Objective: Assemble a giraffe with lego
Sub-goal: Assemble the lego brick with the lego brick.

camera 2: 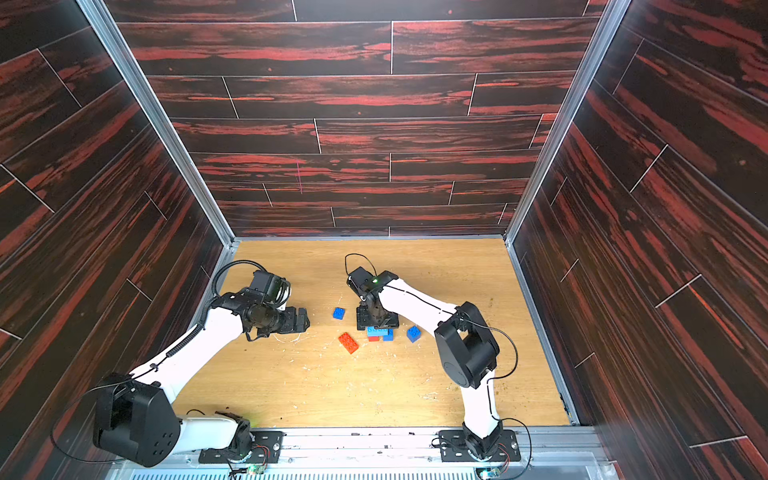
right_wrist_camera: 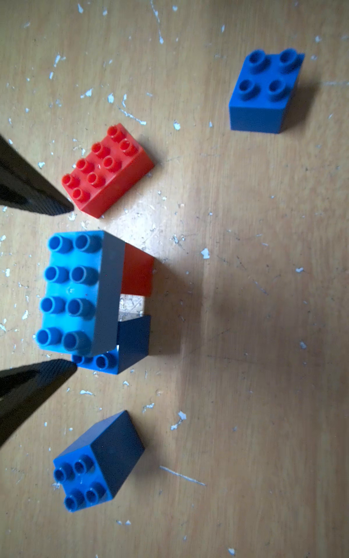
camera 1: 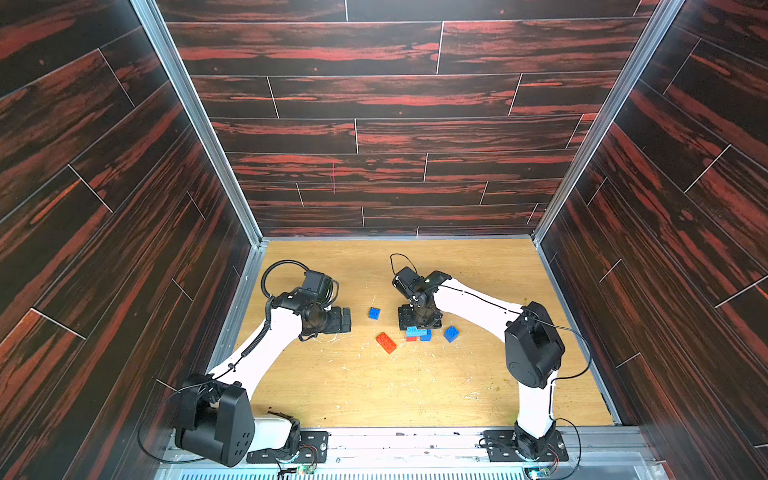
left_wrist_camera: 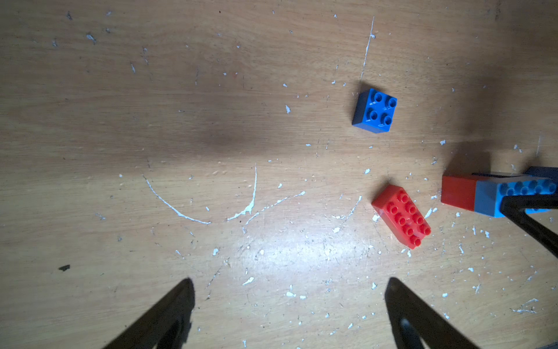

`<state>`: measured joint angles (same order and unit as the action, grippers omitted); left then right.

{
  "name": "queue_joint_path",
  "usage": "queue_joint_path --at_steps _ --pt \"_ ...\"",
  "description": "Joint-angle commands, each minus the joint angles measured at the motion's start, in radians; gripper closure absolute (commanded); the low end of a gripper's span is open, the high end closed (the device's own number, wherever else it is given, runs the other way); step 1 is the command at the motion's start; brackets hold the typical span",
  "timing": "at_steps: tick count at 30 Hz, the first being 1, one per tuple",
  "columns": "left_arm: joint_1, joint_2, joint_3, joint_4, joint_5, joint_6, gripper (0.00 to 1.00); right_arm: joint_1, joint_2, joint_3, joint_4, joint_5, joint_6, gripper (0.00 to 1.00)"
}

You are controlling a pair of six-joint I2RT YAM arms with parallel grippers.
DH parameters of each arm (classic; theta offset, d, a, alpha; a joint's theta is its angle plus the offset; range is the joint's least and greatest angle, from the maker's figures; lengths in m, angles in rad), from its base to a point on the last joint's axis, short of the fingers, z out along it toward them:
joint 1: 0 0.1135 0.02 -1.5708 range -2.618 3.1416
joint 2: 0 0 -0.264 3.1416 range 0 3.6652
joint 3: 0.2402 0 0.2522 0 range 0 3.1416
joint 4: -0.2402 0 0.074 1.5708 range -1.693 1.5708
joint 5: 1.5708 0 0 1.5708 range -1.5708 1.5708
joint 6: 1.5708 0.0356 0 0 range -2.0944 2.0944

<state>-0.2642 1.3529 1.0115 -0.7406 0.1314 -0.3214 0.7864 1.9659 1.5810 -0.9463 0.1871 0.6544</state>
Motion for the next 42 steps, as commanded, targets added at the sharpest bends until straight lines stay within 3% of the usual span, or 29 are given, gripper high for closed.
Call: queue_joint_path --at_steps 1,11,19,24,32,42 --pt "-0.003 -0.031 -0.005 -0.032 0.005 0.012 0.01 0.005 0.033 0.024 -0.028 -0.001 0.001 0.23" --pt "-0.002 -0.03 -0.005 -0.033 0.004 0.013 0.01 0.005 0.05 0.027 -0.039 0.022 0.001 0.3" --pt "-0.003 -0.031 -0.006 -0.033 0.003 0.012 0.01 0.005 0.052 0.015 -0.033 0.004 0.0 0.51" --pt "-0.003 -0.031 -0.006 -0.033 0.003 0.013 0.01 0.005 0.041 -0.005 -0.011 -0.03 0.002 0.6" --pt "-0.003 -0.032 -0.007 -0.033 0.002 0.015 0.01 0.004 0.025 -0.021 0.015 -0.09 0.007 0.66" --pt "-0.003 -0.032 -0.005 -0.032 0.004 0.009 0.01 -0.002 0.045 -0.039 -0.026 -0.067 -0.02 0.67"
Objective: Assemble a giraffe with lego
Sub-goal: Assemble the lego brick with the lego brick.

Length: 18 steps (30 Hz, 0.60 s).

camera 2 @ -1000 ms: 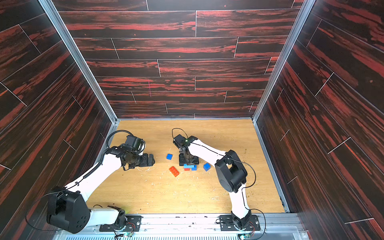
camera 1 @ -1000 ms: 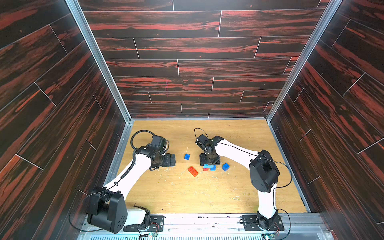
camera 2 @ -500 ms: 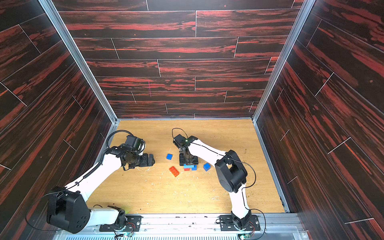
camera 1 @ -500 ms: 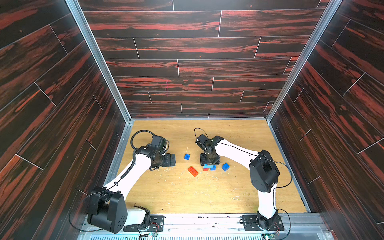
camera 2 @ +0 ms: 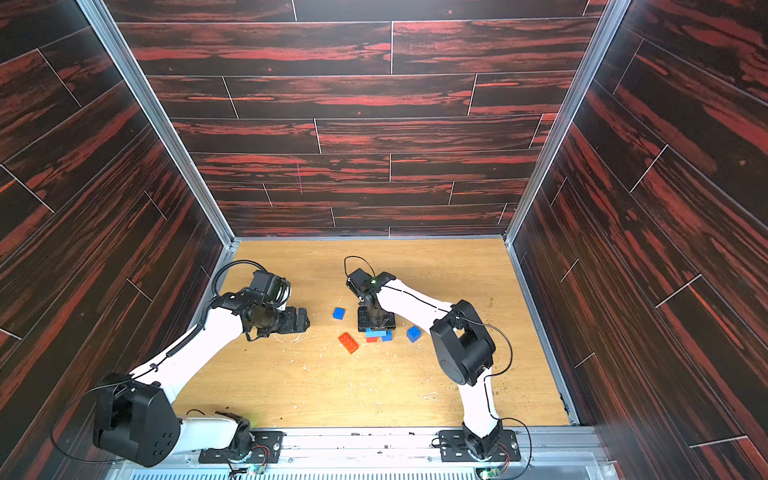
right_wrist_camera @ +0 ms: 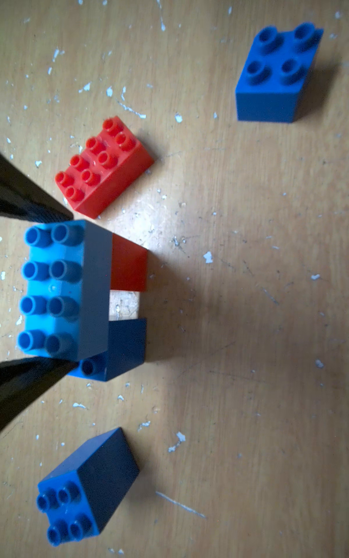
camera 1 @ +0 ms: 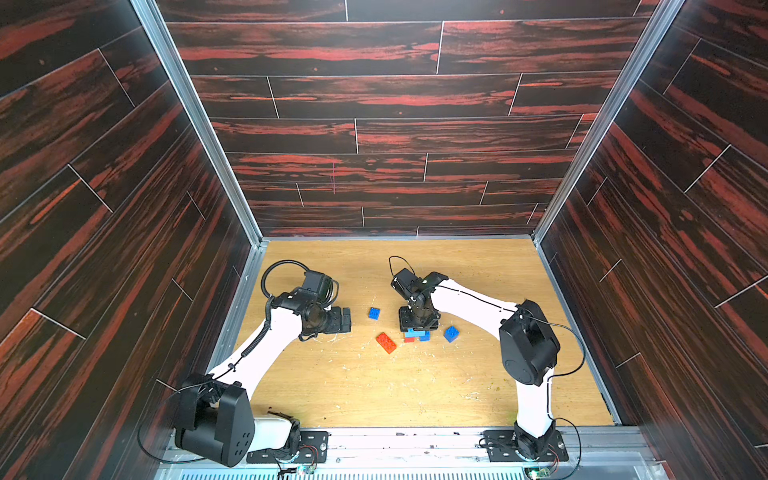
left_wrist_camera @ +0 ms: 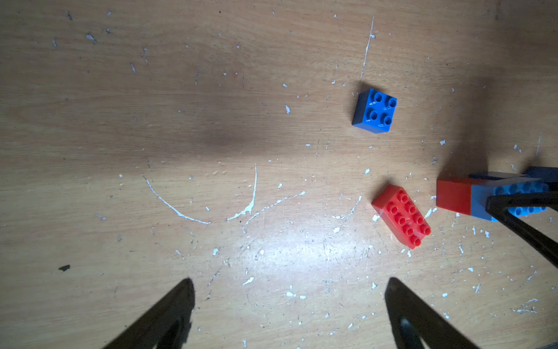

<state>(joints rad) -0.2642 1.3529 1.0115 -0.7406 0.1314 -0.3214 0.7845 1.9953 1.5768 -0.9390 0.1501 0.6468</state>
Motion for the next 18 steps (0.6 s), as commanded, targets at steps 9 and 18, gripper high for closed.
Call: queue_joint_path --at_steps 9,18 --pt "-0.003 -0.03 -0.003 -0.031 0.002 0.008 0.01 -0.023 0.0 -0.113 0.018 -0.091 -0.026 0.68" --pt "-0.003 -0.029 -0.004 -0.031 0.002 0.007 0.01 -0.022 0.029 -0.085 -0.018 -0.041 -0.034 0.67"
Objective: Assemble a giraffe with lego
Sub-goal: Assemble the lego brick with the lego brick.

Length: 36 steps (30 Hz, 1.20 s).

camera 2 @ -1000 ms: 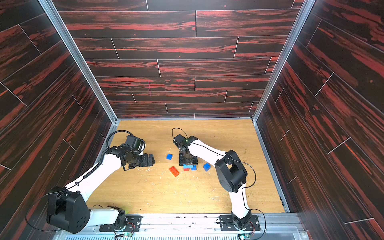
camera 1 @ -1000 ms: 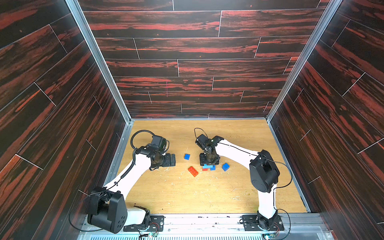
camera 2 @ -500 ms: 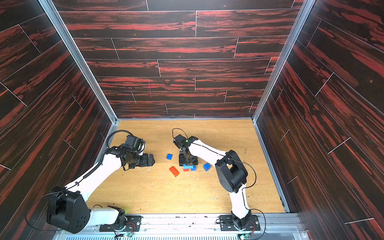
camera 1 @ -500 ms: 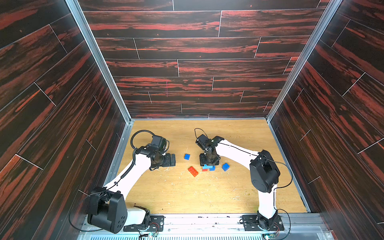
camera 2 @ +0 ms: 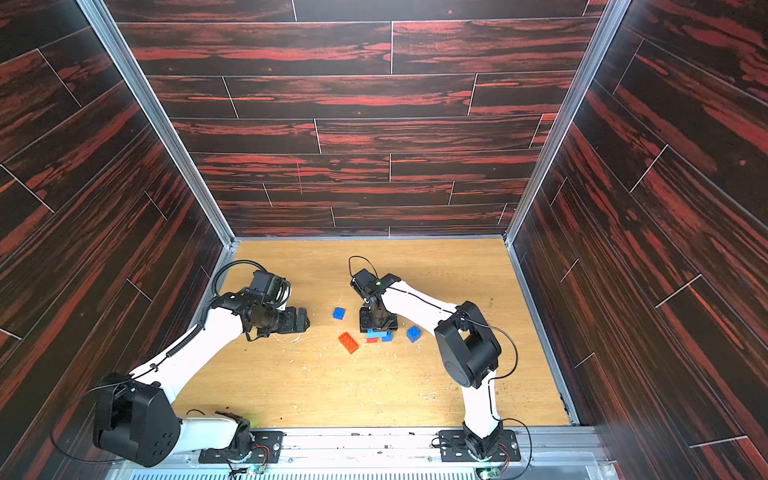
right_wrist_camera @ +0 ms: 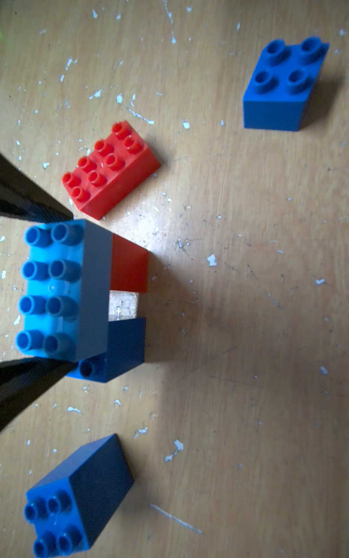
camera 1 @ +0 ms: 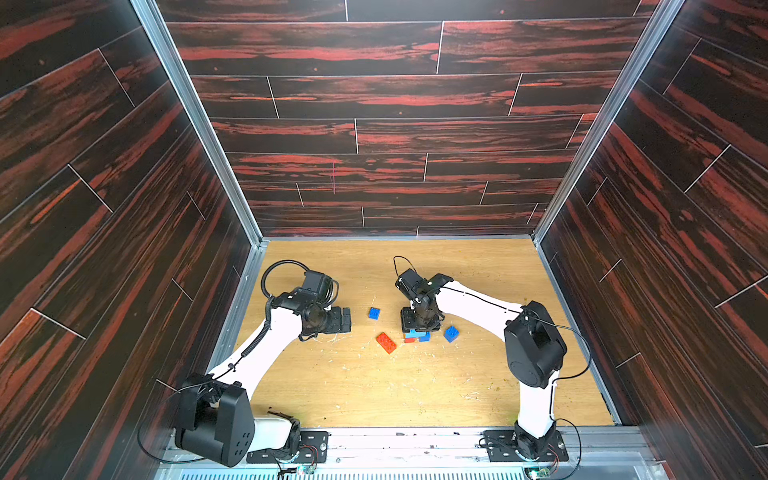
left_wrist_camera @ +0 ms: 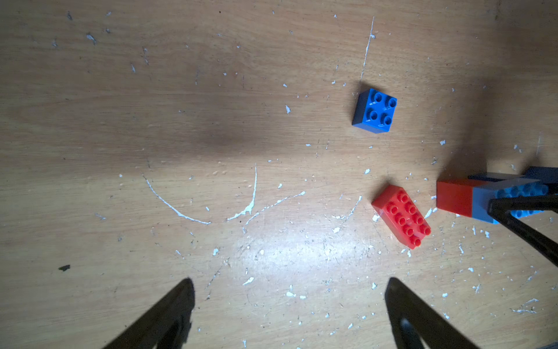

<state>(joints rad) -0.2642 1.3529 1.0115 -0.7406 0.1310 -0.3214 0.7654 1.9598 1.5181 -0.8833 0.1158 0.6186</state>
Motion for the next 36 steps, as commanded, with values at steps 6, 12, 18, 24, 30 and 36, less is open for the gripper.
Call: queue_joint_path --at_steps 6,12,18,24,30,36 --pt "-0.003 -0.028 -0.004 -0.031 0.004 0.008 0.01 0.003 0.098 0.004 -0.109 0.017 -0.013 0.67" --pt "-0.003 -0.028 -0.005 -0.032 0.005 0.012 0.01 0.017 0.13 0.03 -0.138 0.013 -0.024 0.66" --pt "-0.003 -0.029 -0.002 -0.033 0.006 0.013 0.01 0.017 0.134 0.013 -0.108 -0.023 -0.024 0.65" --pt "-0.003 -0.028 -0.001 -0.033 0.008 0.012 0.01 0.016 0.133 0.007 -0.1 -0.027 -0.024 0.63" --pt "-0.002 -0.029 -0.005 -0.032 0.007 0.011 0.01 0.015 0.091 0.03 -0.097 0.004 -0.025 0.51" --pt "-0.003 -0.03 -0.004 -0.033 0.004 0.01 0.01 0.012 0.077 0.095 -0.105 0.027 -0.045 0.38"
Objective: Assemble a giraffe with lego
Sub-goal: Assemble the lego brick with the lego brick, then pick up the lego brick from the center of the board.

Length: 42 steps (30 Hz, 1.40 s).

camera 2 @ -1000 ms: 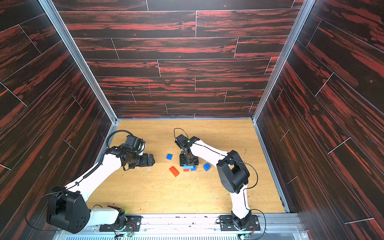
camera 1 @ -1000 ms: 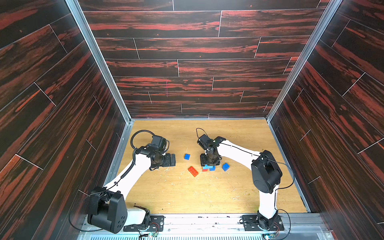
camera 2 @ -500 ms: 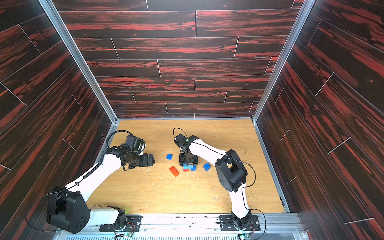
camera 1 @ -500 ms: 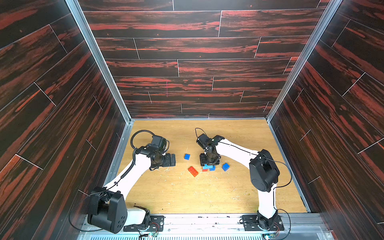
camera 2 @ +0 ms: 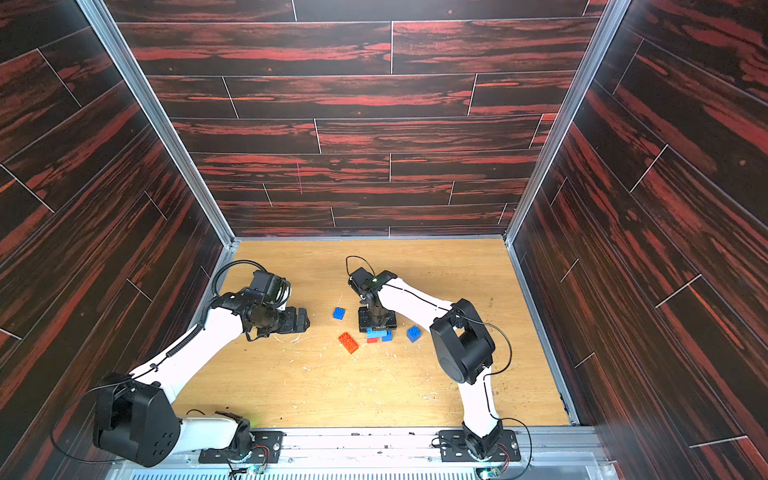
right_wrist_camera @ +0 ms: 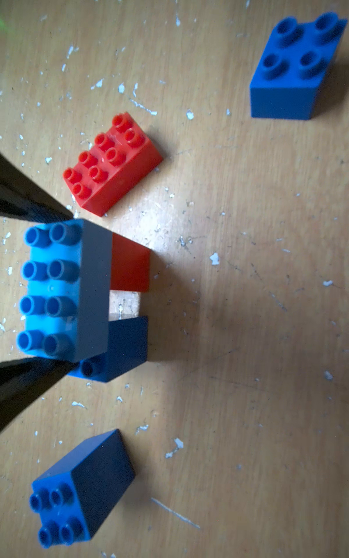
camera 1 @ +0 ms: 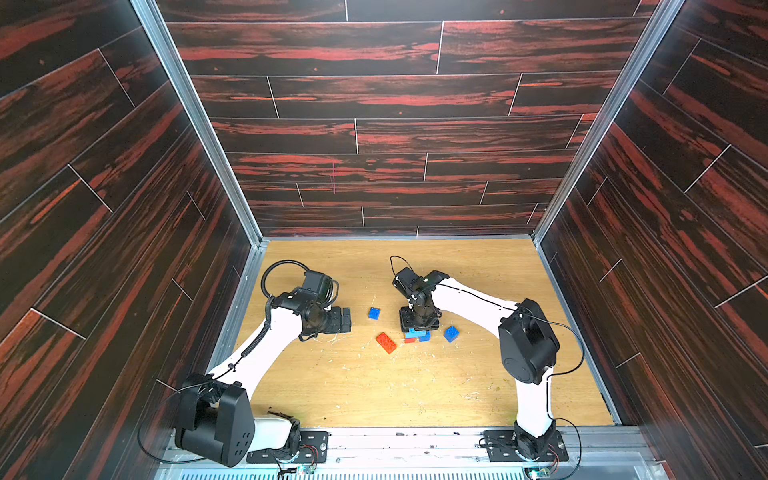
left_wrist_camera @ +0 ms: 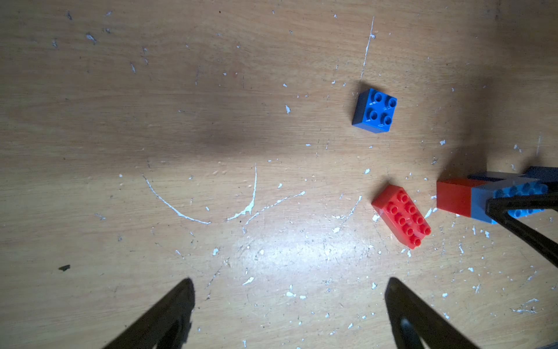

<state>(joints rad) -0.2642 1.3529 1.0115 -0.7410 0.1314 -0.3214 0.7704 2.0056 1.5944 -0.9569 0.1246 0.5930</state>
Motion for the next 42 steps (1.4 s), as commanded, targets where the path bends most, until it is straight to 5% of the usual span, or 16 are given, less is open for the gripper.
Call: queue_joint_path --at_steps 1,10,17,26,42 --pt "-0.003 -0.03 -0.005 -0.033 0.004 0.011 0.01 0.008 0.029 0.028 -0.032 0.018 -0.025 0.37" --pt "-0.003 -0.029 -0.006 -0.034 0.001 0.013 0.01 0.003 0.018 0.072 -0.043 0.012 -0.052 0.23" --pt "-0.003 -0.028 -0.007 -0.033 0.0 0.012 0.01 0.004 -0.003 0.07 -0.054 0.049 -0.047 0.23" --pt "-0.003 -0.023 -0.005 -0.032 -0.008 0.01 0.01 -0.014 -0.205 -0.015 -0.039 0.098 -0.042 0.25" --pt "-0.006 -0.074 -0.027 0.026 0.05 0.005 0.0 -0.211 -0.379 -0.411 0.119 0.024 -0.199 0.33"
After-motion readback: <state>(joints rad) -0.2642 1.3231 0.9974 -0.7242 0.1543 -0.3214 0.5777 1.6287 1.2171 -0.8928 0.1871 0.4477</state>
